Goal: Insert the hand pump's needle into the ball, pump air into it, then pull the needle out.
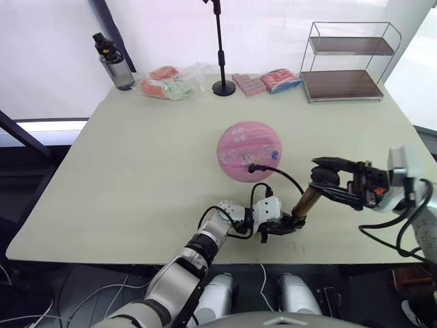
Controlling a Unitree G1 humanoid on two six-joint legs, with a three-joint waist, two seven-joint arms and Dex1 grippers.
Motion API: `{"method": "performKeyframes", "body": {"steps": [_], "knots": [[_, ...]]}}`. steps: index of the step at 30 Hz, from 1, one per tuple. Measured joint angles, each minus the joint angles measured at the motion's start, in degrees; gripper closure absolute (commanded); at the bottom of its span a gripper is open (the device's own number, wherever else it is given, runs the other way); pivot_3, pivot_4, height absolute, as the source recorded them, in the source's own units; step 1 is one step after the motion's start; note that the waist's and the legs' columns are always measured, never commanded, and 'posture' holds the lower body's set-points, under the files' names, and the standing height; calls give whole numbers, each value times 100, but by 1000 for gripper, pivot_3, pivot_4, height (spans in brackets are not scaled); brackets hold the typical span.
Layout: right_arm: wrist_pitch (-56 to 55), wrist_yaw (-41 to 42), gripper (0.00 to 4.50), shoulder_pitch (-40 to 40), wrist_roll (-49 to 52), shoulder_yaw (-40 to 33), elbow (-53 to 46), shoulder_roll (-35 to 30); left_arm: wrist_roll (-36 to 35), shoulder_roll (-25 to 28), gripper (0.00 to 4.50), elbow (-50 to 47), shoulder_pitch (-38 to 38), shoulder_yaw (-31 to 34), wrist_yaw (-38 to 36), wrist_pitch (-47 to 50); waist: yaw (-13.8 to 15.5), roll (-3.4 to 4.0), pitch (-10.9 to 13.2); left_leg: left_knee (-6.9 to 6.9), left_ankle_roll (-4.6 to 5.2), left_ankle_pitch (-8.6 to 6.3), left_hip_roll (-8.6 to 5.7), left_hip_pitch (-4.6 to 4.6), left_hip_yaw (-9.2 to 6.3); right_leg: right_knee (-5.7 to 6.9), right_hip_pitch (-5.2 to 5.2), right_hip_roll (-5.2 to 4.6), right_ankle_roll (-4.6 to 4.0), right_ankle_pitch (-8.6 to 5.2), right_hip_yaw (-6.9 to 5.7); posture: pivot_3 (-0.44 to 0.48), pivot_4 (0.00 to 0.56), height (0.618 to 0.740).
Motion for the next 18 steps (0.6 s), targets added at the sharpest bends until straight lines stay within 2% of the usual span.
{"method": "performKeyframes", "body": {"steps": [4, 10, 14, 18], "knots": [[-716, -15, 2397, 218, -467, 366, 561, 572, 14, -2, 3412, 2, 9, 15, 7, 6, 1, 2, -10, -1, -1, 0, 4, 3, 0, 1, 1, 6, 0, 0, 2, 0, 150, 736], [-1388, 138, 2397, 223, -699, 583, 734, 612, 26, 2, 3412, 23, 11, 29, 34, 11, -10, 4, -32, -2, -2, 0, 9, 21, 1, 1, 18, 14, 0, 0, 4, 0, 150, 736], [-1257, 116, 2397, 117, -672, 582, 727, 483, 33, -13, 3412, 67, 5, 36, 71, 12, -7, 4, -24, -15, -2, -2, 10, 79, 0, -10, 72, 16, 21, -15, 8, 0, 150, 736], [-629, 121, 2397, -27, -392, 428, 595, 67, 16, -38, 3412, 97, 2, 37, 46, 8, 8, 8, -9, -18, -2, -2, 10, 74, -2, -21, 72, 16, 19, -15, 8, 0, 150, 736]]}}
